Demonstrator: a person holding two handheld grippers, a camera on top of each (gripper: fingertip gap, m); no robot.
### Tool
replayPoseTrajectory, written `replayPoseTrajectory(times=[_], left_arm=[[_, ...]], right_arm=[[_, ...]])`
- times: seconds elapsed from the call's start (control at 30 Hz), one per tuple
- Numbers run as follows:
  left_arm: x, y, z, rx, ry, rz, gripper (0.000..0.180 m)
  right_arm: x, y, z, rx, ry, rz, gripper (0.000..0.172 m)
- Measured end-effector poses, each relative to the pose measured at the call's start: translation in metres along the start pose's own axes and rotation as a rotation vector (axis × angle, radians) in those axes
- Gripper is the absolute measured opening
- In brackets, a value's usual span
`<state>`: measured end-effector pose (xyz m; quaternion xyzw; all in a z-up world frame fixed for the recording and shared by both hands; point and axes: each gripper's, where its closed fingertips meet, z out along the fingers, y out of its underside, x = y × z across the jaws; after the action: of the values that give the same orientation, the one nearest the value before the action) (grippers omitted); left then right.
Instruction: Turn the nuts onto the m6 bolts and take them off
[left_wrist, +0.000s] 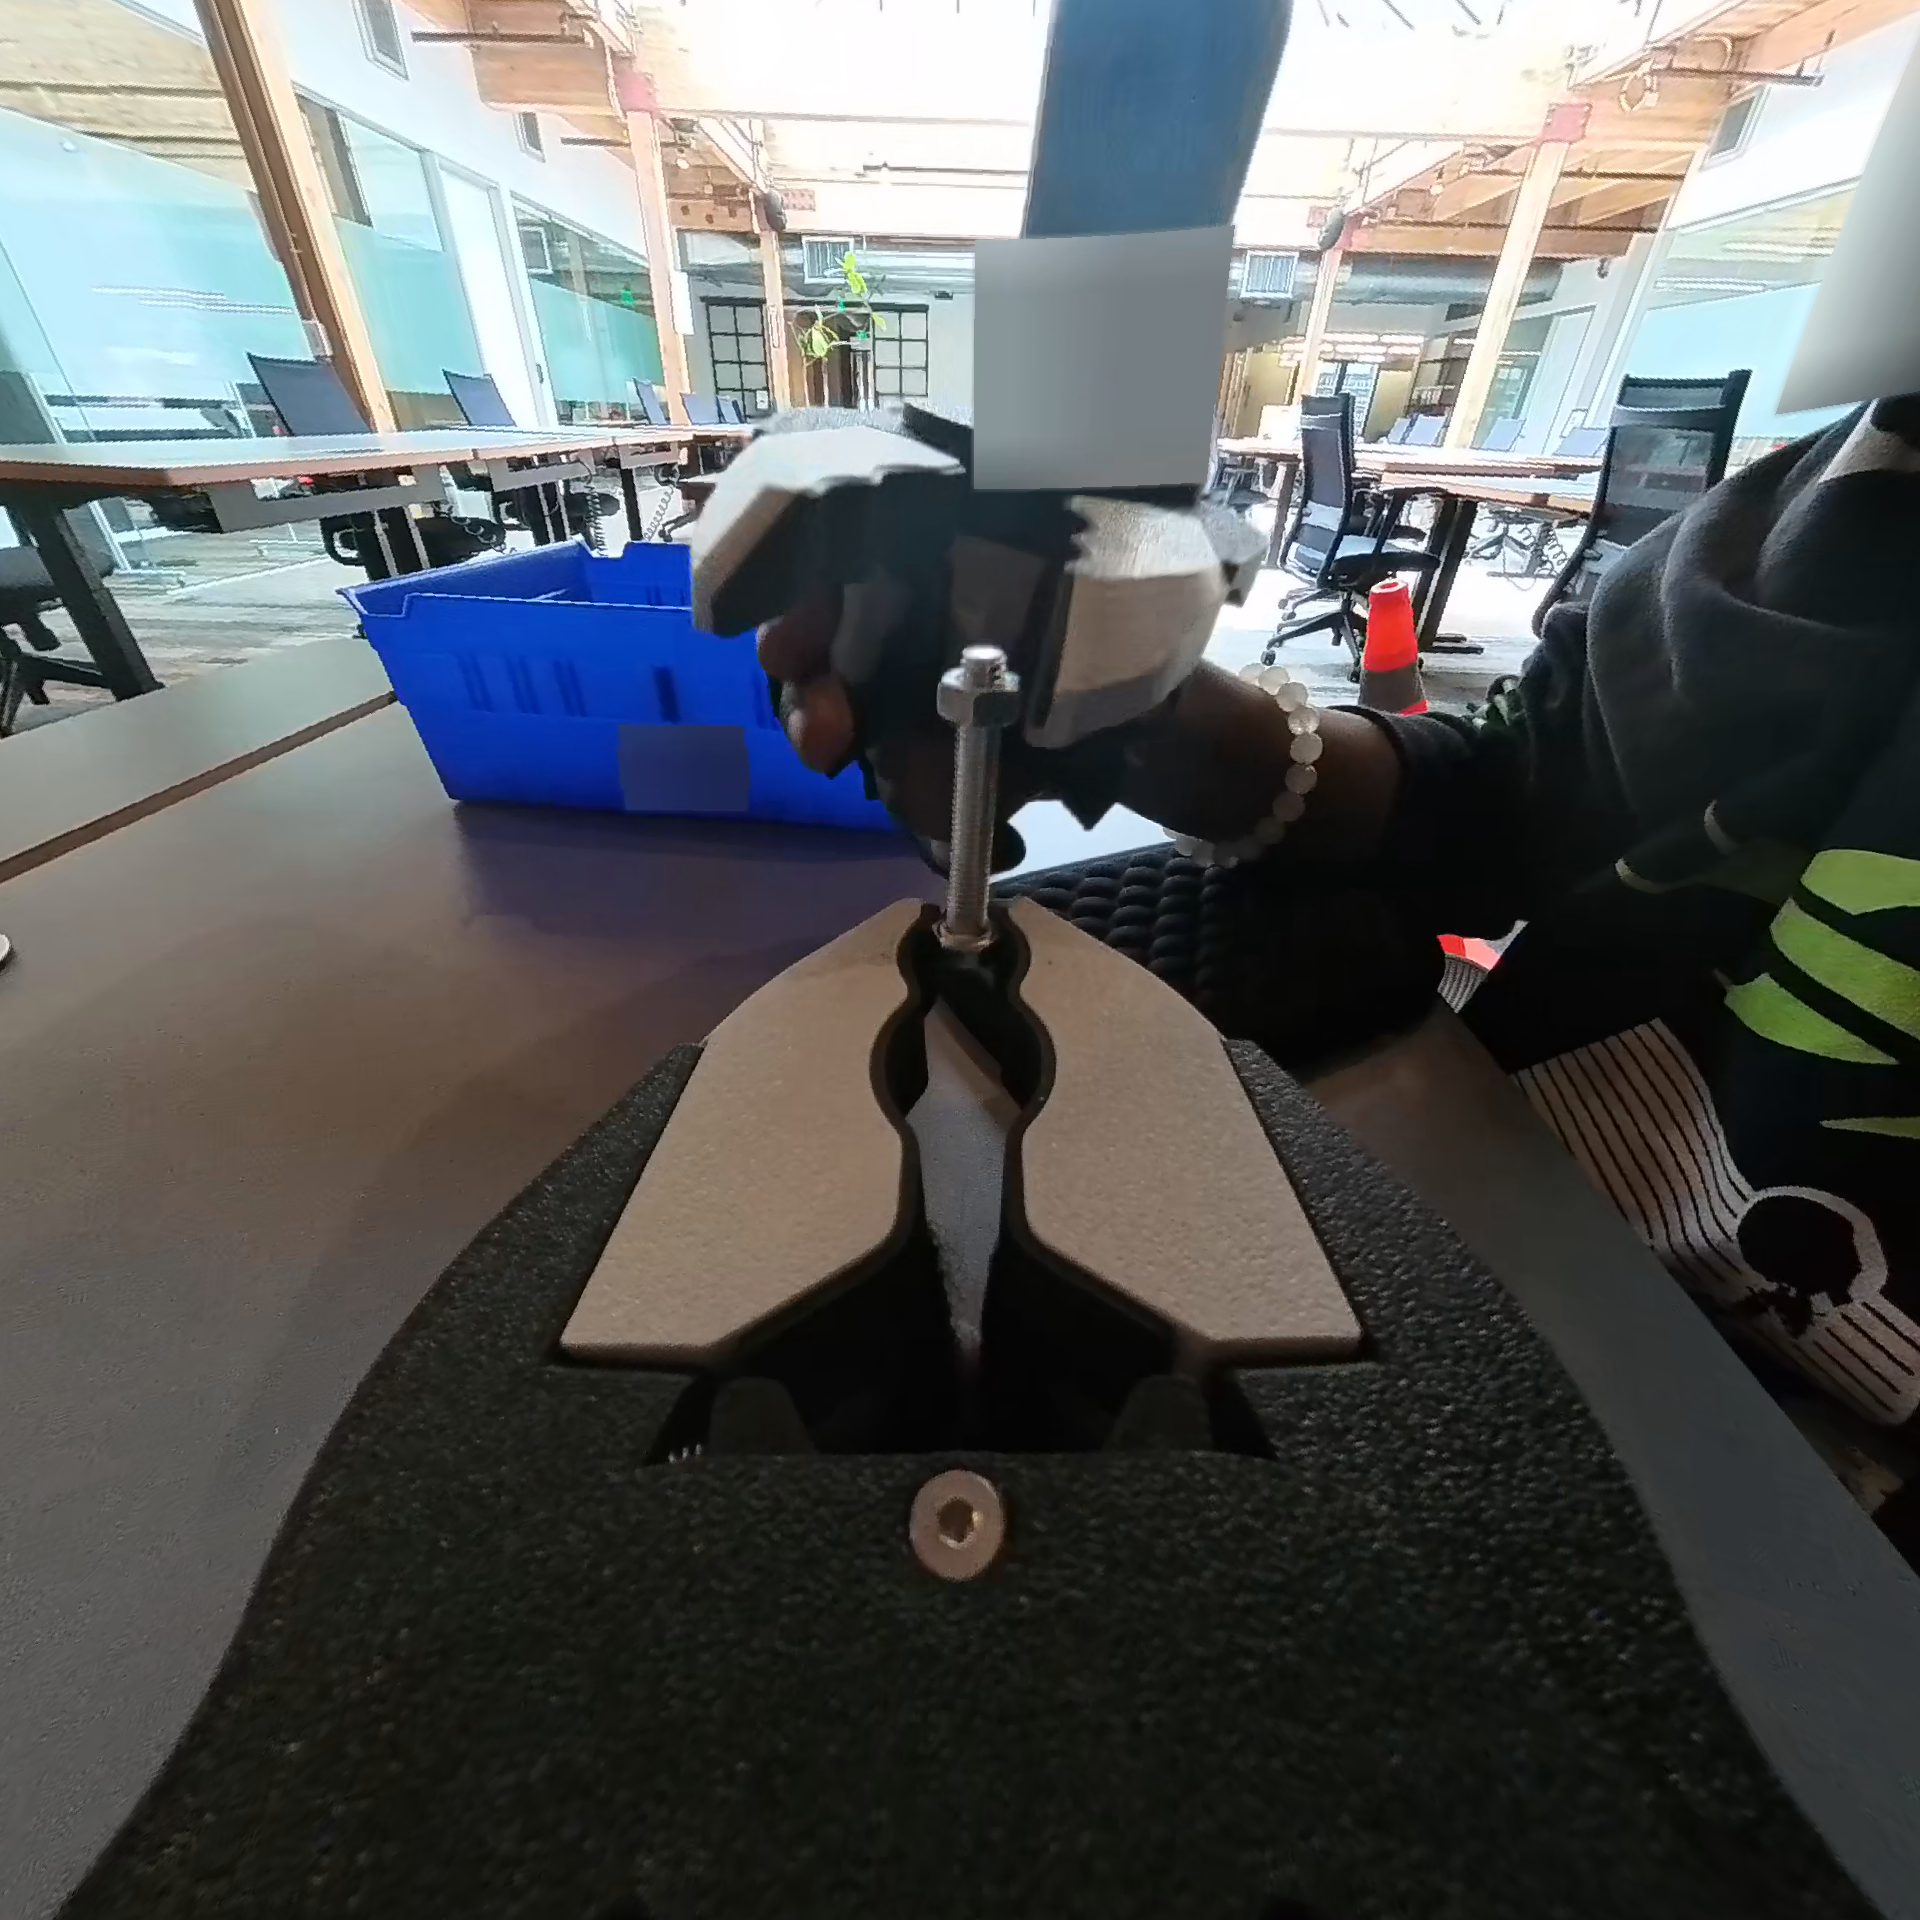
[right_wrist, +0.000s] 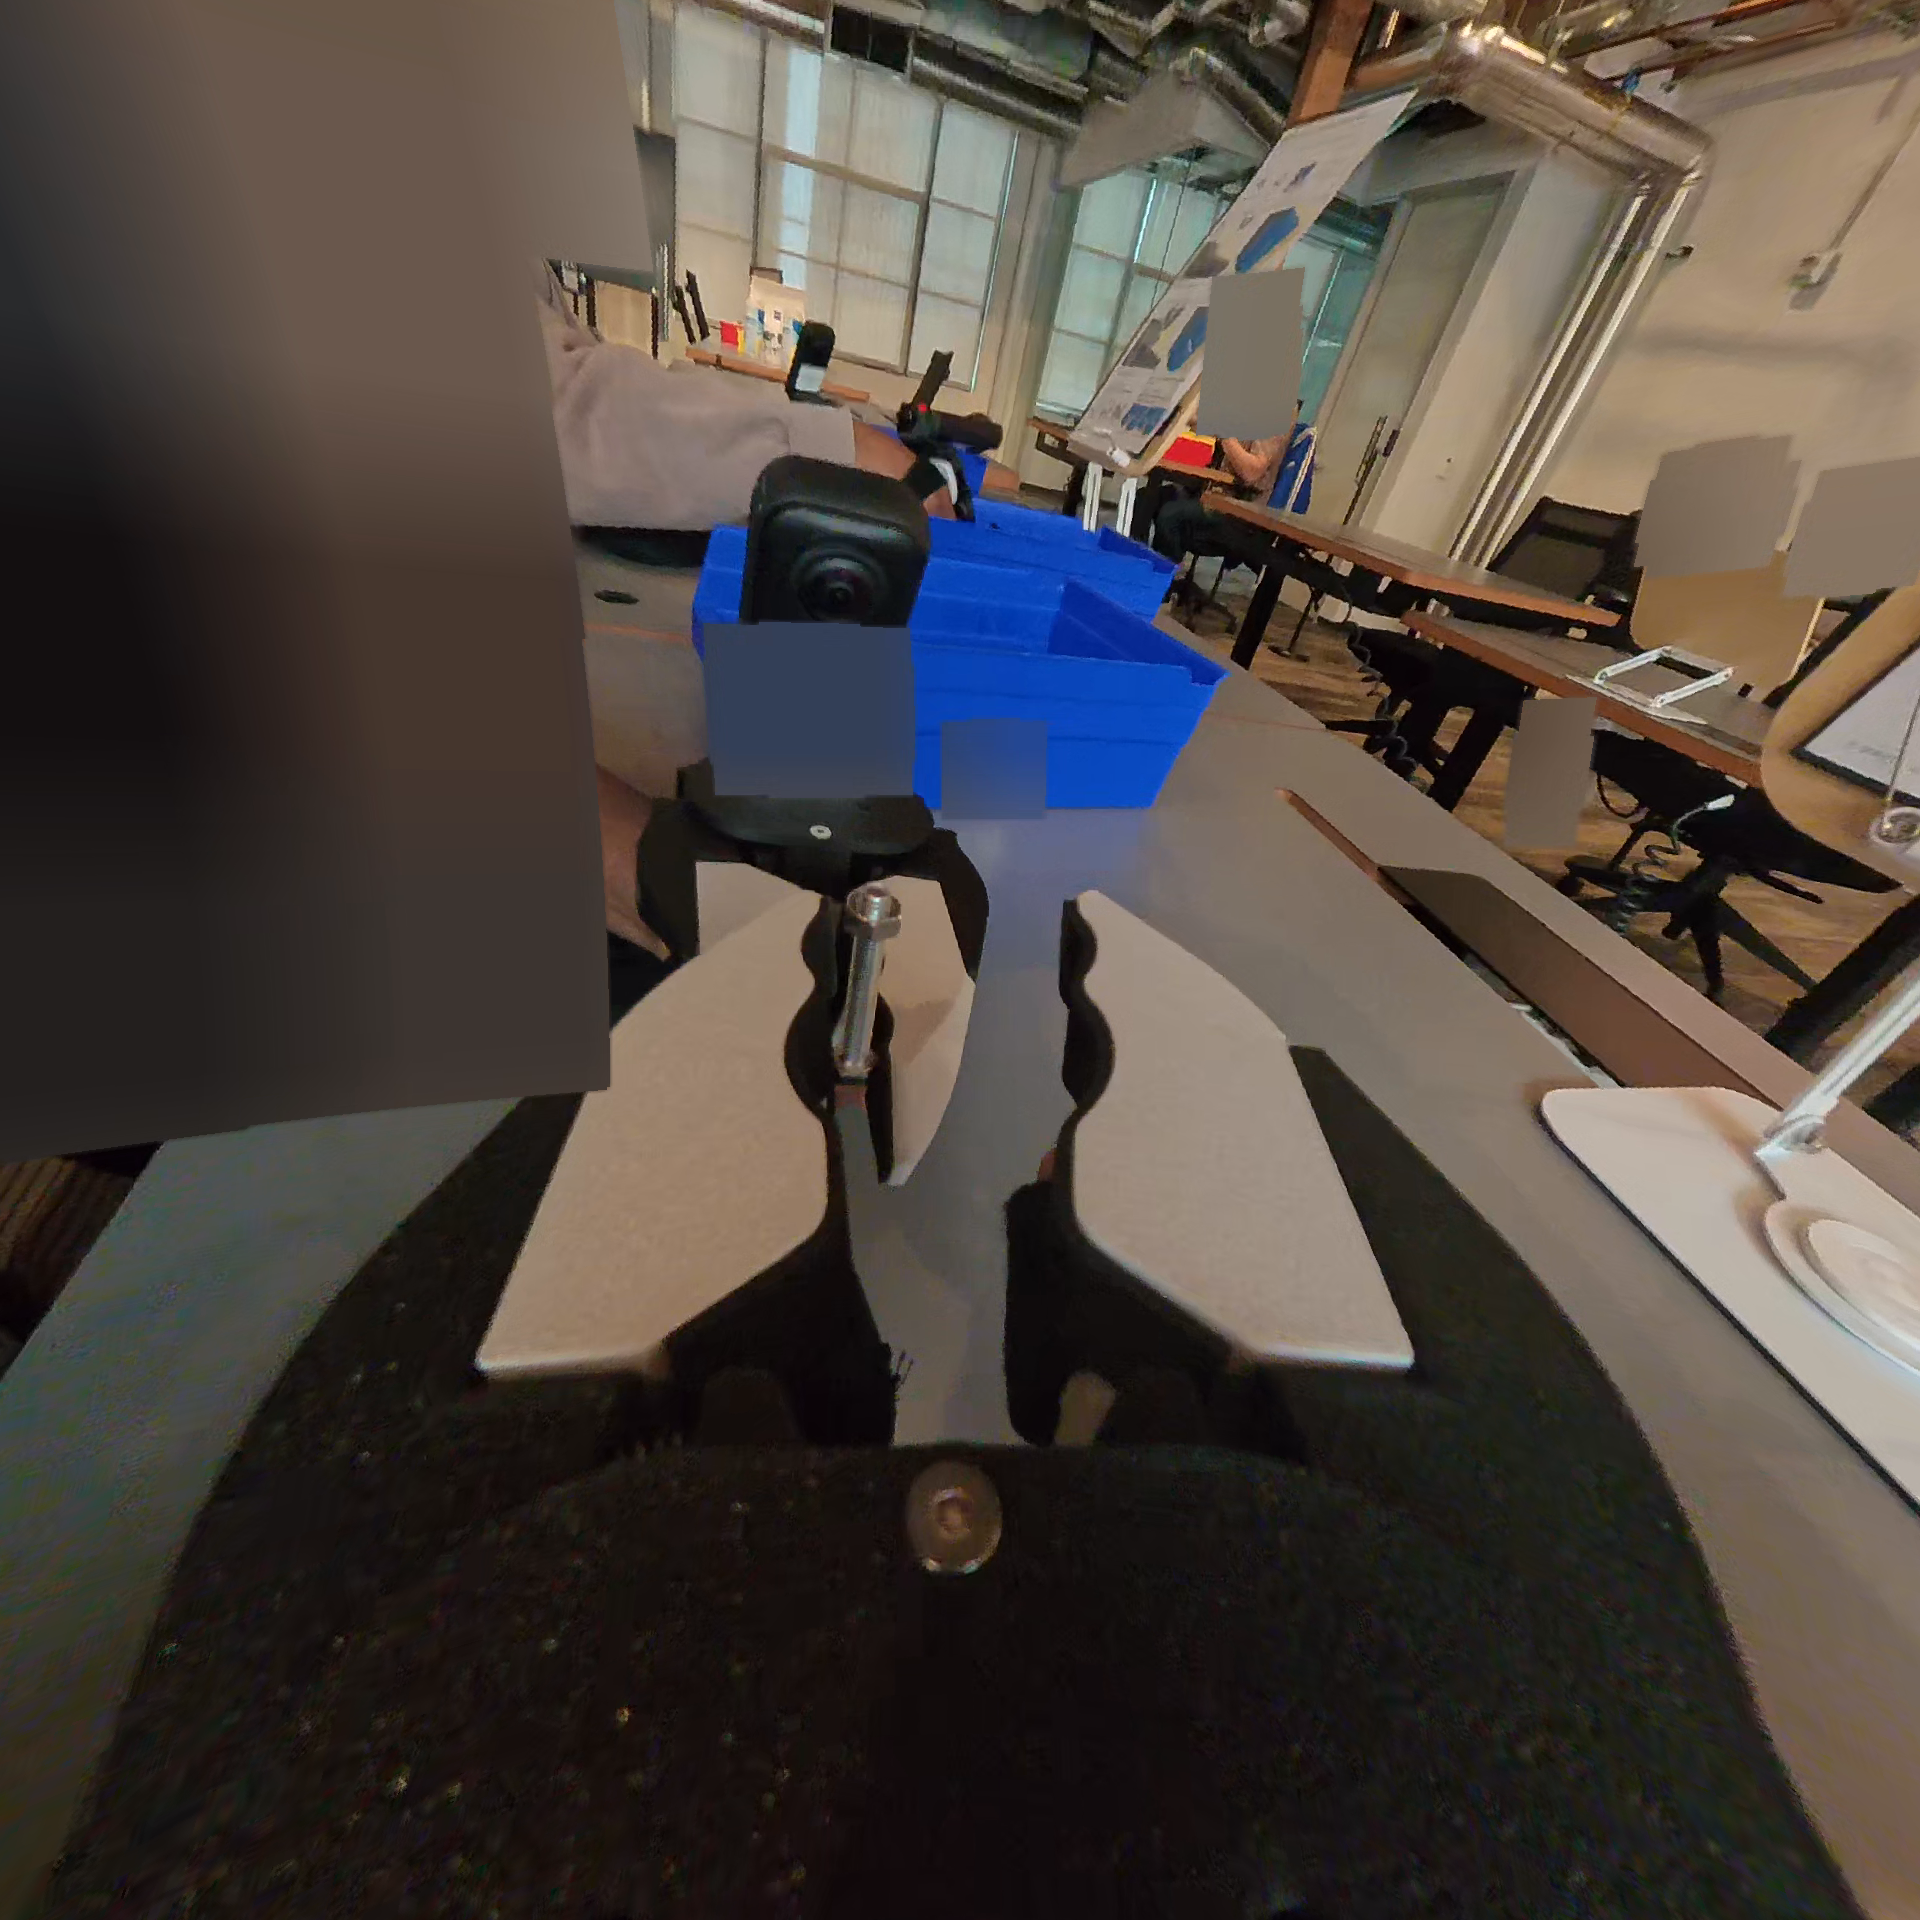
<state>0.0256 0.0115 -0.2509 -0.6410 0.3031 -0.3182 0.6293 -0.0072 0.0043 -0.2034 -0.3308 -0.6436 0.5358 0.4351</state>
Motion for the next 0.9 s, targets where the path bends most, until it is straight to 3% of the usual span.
replayPoseTrajectory(times=[0.77, 0.9], left_arm=[[0.0, 0.0, 0.0, 0.005, 0.002, -0.003, 0.009], [-0.002, -0.001, -0.001, 0.012, -0.003, -0.011, 0.009]], right_arm=[[0.0, 0.0, -0.005, -0.007, -0.001, -0.024, 0.034], [-0.001, -0.002, -0.006, 0.0, -0.006, -0.027, 0.019]])
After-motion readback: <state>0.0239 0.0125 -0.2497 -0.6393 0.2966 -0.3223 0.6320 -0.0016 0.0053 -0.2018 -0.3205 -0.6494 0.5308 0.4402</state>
